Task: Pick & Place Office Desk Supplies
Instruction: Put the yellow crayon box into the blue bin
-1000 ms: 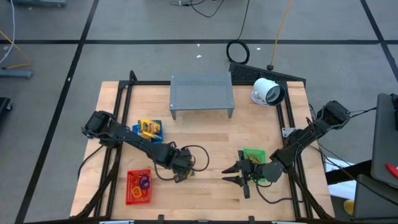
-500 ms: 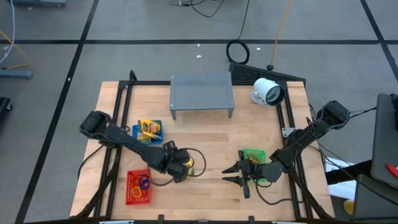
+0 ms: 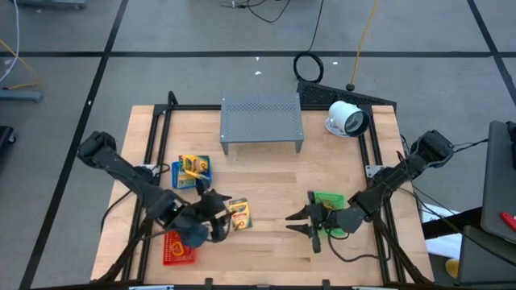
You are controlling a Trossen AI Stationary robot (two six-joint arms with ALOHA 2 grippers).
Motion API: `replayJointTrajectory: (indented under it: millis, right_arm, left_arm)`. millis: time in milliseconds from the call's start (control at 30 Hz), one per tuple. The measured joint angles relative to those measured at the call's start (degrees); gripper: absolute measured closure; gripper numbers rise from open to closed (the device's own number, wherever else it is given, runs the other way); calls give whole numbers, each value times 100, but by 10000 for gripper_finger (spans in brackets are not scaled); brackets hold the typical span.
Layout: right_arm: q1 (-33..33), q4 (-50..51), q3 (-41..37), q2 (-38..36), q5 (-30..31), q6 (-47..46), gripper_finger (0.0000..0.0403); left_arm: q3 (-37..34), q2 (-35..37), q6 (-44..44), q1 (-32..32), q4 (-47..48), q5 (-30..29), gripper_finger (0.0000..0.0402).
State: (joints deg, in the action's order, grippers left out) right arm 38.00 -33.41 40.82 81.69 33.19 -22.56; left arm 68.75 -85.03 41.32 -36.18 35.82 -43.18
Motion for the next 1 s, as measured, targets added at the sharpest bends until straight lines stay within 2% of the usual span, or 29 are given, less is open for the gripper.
replayJointTrajectory:
  millis: [167, 767, 867, 1000]
  right_arm:
    - [-66, -10, 0, 2, 0, 76, 303]
    - [-78, -20, 0, 2, -4, 76, 303]
    - [-78, -20, 0, 2, -4, 76, 303]
    - [-81, -22, 0, 2, -4, 76, 303]
  left_arm:
    - [0, 74, -246, -248, -157, -358, 183]
    - [0, 74, -104, -258, -160, -355, 188]
    - [0, 74, -36, -258, -137, -529, 188]
    - [-39, 166, -668, -230, -119, -610, 188]
